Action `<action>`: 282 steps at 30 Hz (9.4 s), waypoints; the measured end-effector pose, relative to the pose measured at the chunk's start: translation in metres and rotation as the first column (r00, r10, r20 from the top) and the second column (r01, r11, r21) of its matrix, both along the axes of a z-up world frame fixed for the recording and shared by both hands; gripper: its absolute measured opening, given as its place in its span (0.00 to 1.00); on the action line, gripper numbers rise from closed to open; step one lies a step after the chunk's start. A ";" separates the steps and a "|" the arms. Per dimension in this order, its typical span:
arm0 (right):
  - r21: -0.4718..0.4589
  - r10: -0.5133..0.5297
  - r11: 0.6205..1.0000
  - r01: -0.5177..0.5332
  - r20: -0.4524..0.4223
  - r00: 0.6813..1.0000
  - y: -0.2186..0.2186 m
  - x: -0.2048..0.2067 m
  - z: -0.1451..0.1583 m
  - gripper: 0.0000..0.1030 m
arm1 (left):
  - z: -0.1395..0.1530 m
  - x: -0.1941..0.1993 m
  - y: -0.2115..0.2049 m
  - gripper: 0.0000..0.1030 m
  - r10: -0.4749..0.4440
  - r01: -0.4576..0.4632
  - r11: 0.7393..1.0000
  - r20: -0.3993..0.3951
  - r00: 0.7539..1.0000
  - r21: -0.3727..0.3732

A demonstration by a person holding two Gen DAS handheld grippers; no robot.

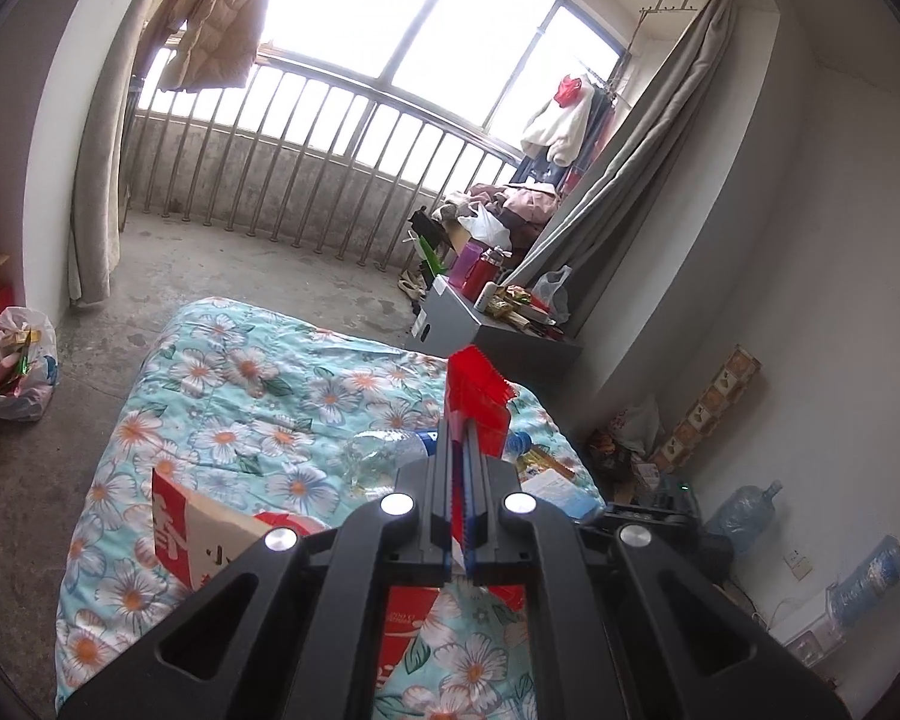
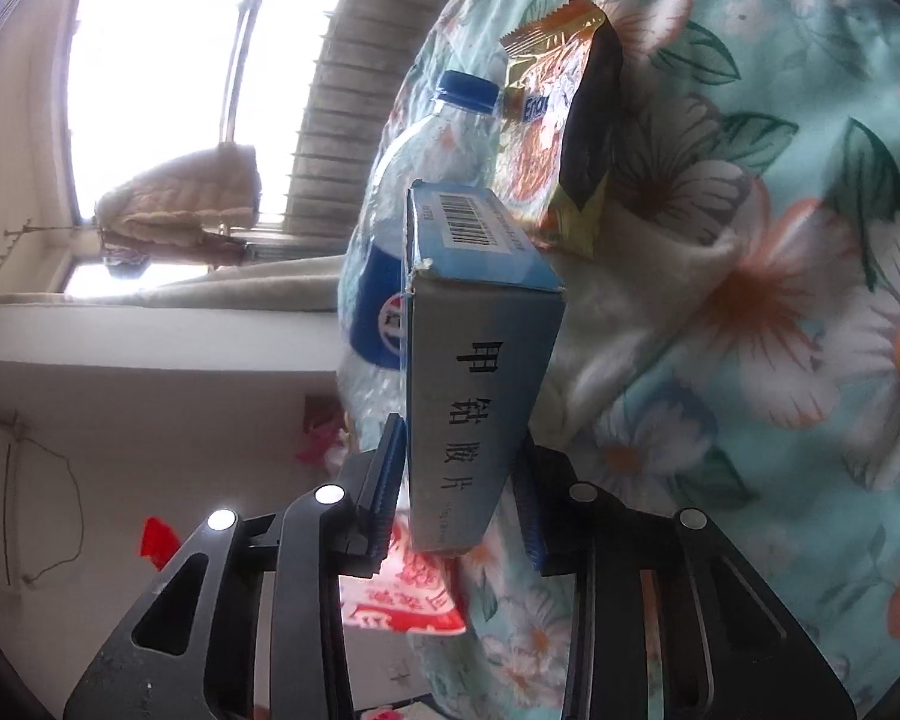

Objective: Collect trash

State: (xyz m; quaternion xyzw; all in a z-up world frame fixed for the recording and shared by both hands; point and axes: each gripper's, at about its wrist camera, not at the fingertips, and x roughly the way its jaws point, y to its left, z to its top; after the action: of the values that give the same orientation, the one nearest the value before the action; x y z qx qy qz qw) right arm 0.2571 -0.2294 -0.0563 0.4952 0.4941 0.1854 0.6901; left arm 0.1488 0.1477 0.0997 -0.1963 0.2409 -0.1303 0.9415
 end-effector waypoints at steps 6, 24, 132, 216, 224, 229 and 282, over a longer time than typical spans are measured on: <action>-0.026 0.124 0.992 -0.122 0.093 0.988 -0.022 -0.073 0.030 0.29 | -0.009 -0.009 -0.015 0.02 -0.081 0.081 0.997 -0.028 0.996 0.013; -0.099 -0.116 0.988 0.116 0.008 0.993 -0.089 -0.155 -0.027 0.38 | -0.100 -0.013 -0.117 0.02 -0.272 0.308 0.939 -0.218 0.937 0.154; -0.280 -0.180 0.940 0.192 0.067 0.981 -0.116 -0.113 0.023 0.79 | -0.085 0.018 -0.121 0.80 -0.278 0.312 0.932 -0.186 0.942 0.184; -0.002 -0.095 0.995 0.095 -0.031 0.995 -0.113 -0.173 -0.022 0.10 | -0.146 0.008 -0.170 0.38 -0.292 0.385 0.809 -0.265 0.919 0.444; -0.035 -0.099 0.995 0.098 -0.021 0.995 -0.112 -0.170 -0.020 0.10 | -0.165 0.023 -0.169 0.41 -0.233 0.382 0.808 -0.352 0.907 0.449; -0.020 -0.103 0.995 0.103 -0.037 0.994 -0.118 -0.172 -0.029 0.10 | -0.174 0.024 -0.165 0.44 -0.237 0.396 0.809 -0.376 0.896 0.435; -0.227 -0.401 0.832 0.507 0.388 0.830 -0.196 -0.267 0.123 0.00 | 0.012 0.005 -0.231 0.03 -0.600 0.581 0.790 0.051 0.798 0.194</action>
State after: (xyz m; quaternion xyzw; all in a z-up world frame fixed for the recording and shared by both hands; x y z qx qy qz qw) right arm -0.0104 -0.4253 0.0671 0.4434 0.2634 0.0099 0.8567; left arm 0.1537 -0.0837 0.1120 -0.0232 0.2482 -0.4079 0.8784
